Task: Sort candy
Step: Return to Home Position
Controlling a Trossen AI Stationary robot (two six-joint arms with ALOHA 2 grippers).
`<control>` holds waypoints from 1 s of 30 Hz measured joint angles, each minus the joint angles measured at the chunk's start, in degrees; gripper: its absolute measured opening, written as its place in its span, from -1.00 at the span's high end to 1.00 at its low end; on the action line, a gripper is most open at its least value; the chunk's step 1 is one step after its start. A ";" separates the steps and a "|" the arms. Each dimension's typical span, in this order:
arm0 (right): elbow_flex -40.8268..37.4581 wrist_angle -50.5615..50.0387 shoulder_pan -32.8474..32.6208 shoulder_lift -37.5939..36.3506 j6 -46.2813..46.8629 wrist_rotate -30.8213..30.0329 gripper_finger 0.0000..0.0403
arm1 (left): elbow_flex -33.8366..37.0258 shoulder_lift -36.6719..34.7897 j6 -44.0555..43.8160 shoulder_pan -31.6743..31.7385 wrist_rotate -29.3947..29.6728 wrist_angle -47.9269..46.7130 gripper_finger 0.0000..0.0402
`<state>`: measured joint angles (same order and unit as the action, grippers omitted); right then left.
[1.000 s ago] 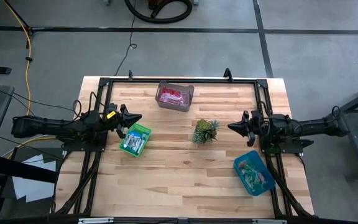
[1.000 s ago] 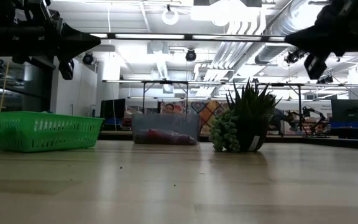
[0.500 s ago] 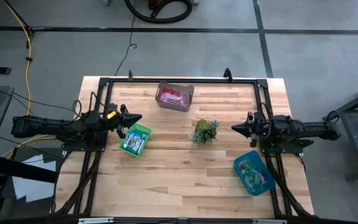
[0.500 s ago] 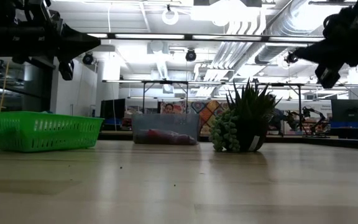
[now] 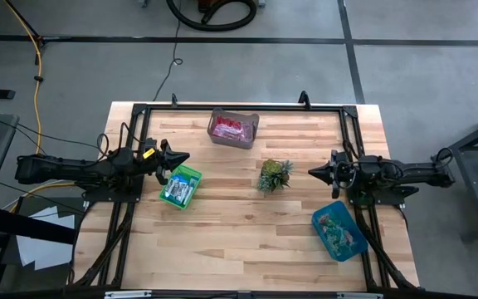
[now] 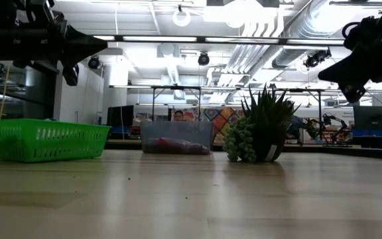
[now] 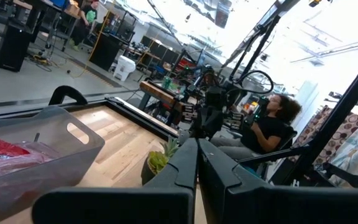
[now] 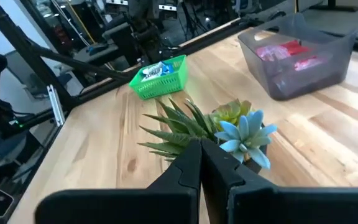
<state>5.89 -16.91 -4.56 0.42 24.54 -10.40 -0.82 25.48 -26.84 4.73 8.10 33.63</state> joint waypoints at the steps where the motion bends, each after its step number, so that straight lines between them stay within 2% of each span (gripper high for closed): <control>1: 0.00 0.00 0.00 -0.09 -0.53 -0.08 1.00 | 0.00 0.00 0.01 0.00 -0.02 -0.01 1.00; 5: 0.00 -0.04 0.00 0.04 -4.01 -0.08 1.00 | 0.00 0.01 0.01 0.00 -0.02 0.00 1.00; 10: 0.00 -0.07 0.04 0.40 -3.19 -2.56 1.00 | 0.00 0.01 -0.01 0.00 0.00 0.00 1.00; 30: 0.00 -0.06 0.04 0.40 -2.50 -2.53 1.00 | 0.00 0.01 0.01 0.00 -0.02 0.00 1.00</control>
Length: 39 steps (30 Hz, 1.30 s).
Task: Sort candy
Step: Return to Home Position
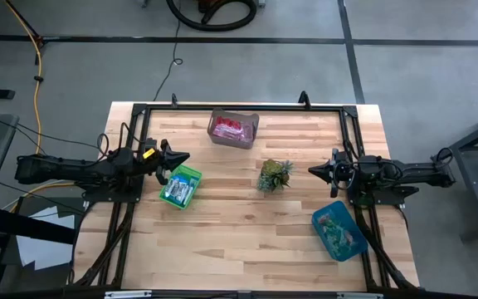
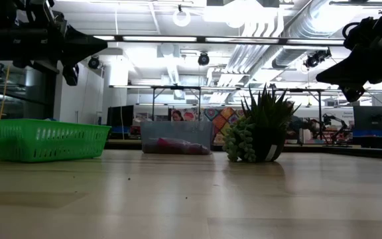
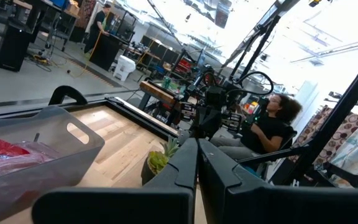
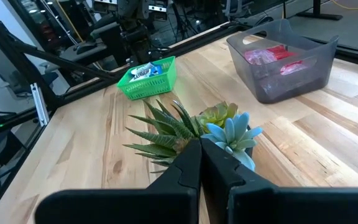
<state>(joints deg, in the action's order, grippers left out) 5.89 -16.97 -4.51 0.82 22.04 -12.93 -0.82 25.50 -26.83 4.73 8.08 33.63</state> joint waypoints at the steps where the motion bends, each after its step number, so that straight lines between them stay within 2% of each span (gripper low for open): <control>1: 0.00 0.00 0.00 0.00 -0.02 0.00 1.00 | 0.00 0.00 -0.02 0.00 0.02 0.00 1.00; 6: 0.00 0.02 0.00 0.00 -0.02 0.02 1.00 | -0.02 -1.35 -0.01 -0.01 0.01 -2.29 1.00; 14: 0.00 0.02 0.00 0.00 -0.02 0.02 1.00 | -0.04 -17.37 0.00 -1.53 0.00 -13.80 1.00; 20: 0.00 0.02 0.00 0.00 -0.02 0.02 1.00 | -0.04 -24.11 0.00 -1.53 0.02 -14.41 1.00; 39: 0.00 0.02 0.00 0.02 -0.02 0.02 1.00 | -0.02 -25.31 0.13 -2.33 0.01 -14.97 1.00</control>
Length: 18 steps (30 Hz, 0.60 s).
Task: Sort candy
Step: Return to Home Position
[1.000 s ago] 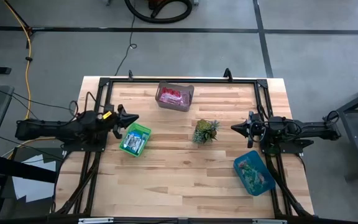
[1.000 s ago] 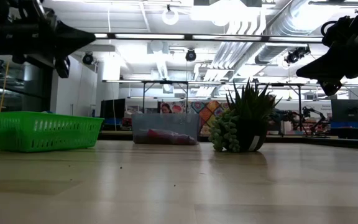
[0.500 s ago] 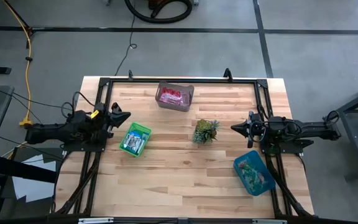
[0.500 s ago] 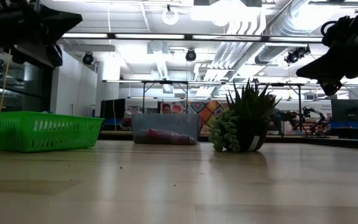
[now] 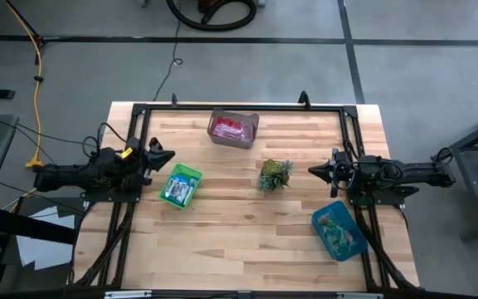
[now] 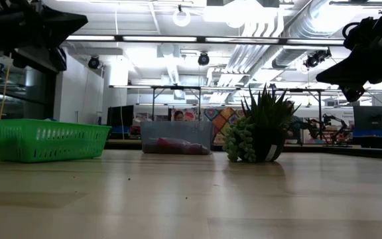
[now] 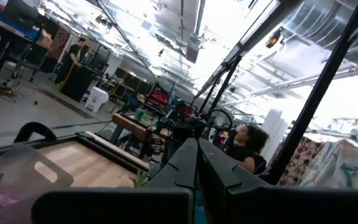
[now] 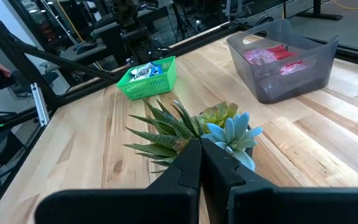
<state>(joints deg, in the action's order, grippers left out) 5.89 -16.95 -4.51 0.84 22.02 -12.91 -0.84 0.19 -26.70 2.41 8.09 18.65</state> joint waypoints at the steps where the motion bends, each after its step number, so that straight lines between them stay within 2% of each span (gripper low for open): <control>1: 0.00 0.00 0.00 0.00 0.00 0.00 1.00 | 0.00 0.02 0.81 -0.05 0.01 -0.02 1.00; 5: 0.00 0.00 0.00 0.00 -0.01 0.00 1.00 | 0.11 0.00 8.80 -1.15 0.01 -0.40 1.00; 10: 0.00 0.00 0.00 0.00 -0.01 0.00 1.00 | 0.13 0.00 21.15 -2.13 0.01 -5.71 1.00; 16: 0.00 0.00 0.00 0.00 0.00 0.02 1.00 | 0.17 0.00 17.30 -1.94 -0.01 -16.23 1.00; 18: 0.00 0.00 0.00 0.00 0.00 0.02 1.00 | 0.17 0.04 17.20 -1.91 -0.61 -17.07 1.00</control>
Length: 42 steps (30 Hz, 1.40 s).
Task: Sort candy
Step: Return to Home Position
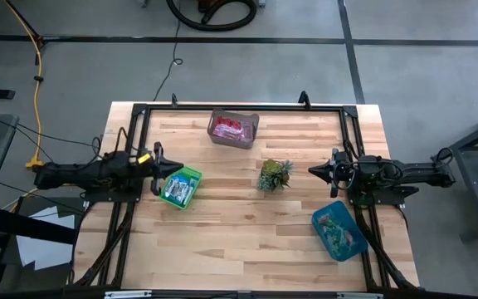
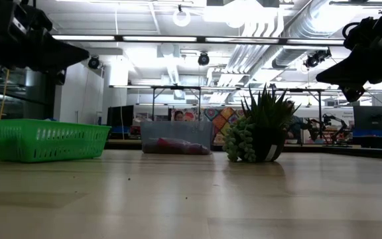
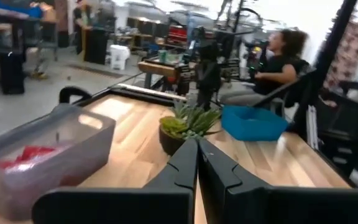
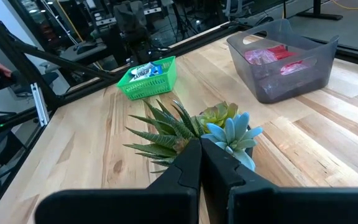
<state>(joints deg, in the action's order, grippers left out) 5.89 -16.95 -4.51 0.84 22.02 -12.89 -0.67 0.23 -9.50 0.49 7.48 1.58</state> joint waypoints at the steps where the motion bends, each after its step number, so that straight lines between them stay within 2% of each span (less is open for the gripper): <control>1: 0.00 0.00 0.00 0.00 0.00 -0.02 1.00 | 0.00 -0.06 1.07 0.01 -0.81 -0.09 1.00; 7: 0.00 0.00 0.00 0.00 -0.02 -0.02 1.00 | 0.00 -0.04 3.98 0.00 -2.33 -0.37 1.00; 20: 0.00 0.00 0.00 0.00 -0.01 -0.02 1.00 | 0.00 -0.04 -1.35 0.00 -2.36 -0.32 1.00; 42: -0.02 0.00 0.00 0.00 0.00 -0.02 1.00 | 0.00 0.13 -1.33 0.00 -2.36 -0.26 1.00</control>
<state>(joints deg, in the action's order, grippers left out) 5.87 -16.95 -4.51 0.84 22.02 -12.90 -0.67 0.36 -10.83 0.49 5.13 1.32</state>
